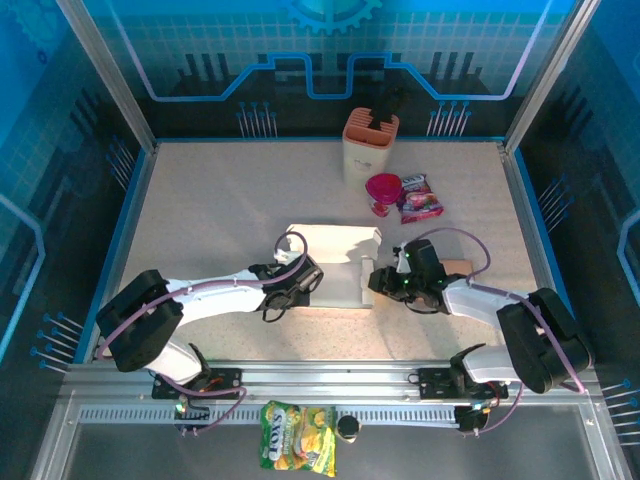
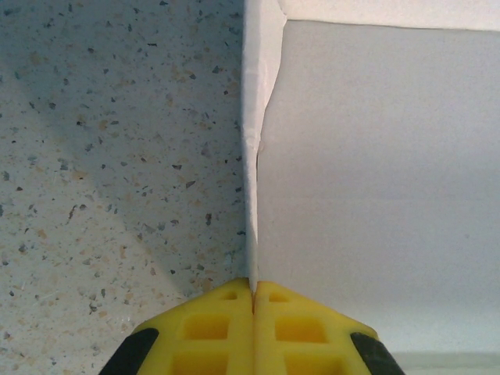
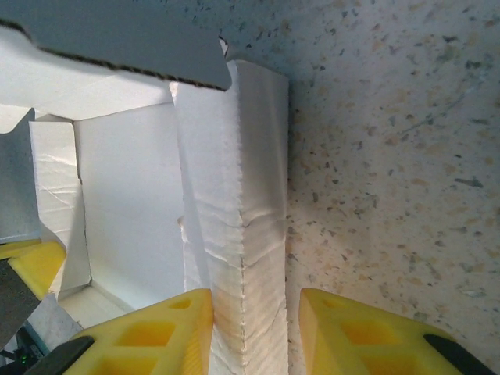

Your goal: Fold the paper box

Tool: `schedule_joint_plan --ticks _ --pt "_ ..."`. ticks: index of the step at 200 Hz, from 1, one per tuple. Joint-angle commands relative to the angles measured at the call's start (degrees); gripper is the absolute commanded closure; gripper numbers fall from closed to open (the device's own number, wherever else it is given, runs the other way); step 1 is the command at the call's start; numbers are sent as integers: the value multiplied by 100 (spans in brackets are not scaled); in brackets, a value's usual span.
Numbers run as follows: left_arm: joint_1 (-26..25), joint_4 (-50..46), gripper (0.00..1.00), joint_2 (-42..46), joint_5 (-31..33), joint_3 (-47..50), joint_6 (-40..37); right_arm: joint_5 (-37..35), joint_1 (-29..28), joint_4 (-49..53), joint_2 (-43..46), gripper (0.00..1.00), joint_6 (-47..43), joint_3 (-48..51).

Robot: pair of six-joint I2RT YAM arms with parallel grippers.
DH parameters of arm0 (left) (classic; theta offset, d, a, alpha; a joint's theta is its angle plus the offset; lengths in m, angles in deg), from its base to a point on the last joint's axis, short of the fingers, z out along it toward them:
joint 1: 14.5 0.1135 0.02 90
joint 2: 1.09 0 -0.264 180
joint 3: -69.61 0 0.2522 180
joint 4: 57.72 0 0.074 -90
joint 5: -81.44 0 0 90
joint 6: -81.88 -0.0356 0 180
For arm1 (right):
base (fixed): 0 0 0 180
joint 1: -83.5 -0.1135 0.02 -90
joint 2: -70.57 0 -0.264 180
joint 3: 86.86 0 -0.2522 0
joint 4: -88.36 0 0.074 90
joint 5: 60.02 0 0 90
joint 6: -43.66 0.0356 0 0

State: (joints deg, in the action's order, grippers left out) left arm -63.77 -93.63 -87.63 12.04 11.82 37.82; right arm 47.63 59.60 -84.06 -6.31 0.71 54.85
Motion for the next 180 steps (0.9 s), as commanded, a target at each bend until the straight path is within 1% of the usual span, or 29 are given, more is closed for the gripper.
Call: schedule_joint_plan --ticks 1,42,69,92,115,132,157,180 --pt "30 -123 100 -46 -311 58 -131 -328 -195 352 -77 65 -174 -228" --pt "32 -139 100 -32 -315 43 -137 -823 -472 784 -178 65 -241 -502" --pt "32 -126 100 -23 -324 43 -142 -1108 -596 907 -303 69 -276 -578" --pt "31 -106 100 -24 -344 40 -137 -1352 -722 1048 -421 69 -332 -685" --pt "24 -105 100 -27 -338 23 -137 -1806 -913 1389 -525 70 -352 -851" --pt "23 -97 100 -29 -338 9 -132 -2288 -1102 1809 -620 70 -380 -1079" --pt "-1 -91 100 -73 -362 -39 -136 -2855 -1287 2290 -843 78 -394 -1392" --pt "-42 -97 100 -105 -342 -93 -129 -3318 -1533 2599 -1039 83 -374 -1632"
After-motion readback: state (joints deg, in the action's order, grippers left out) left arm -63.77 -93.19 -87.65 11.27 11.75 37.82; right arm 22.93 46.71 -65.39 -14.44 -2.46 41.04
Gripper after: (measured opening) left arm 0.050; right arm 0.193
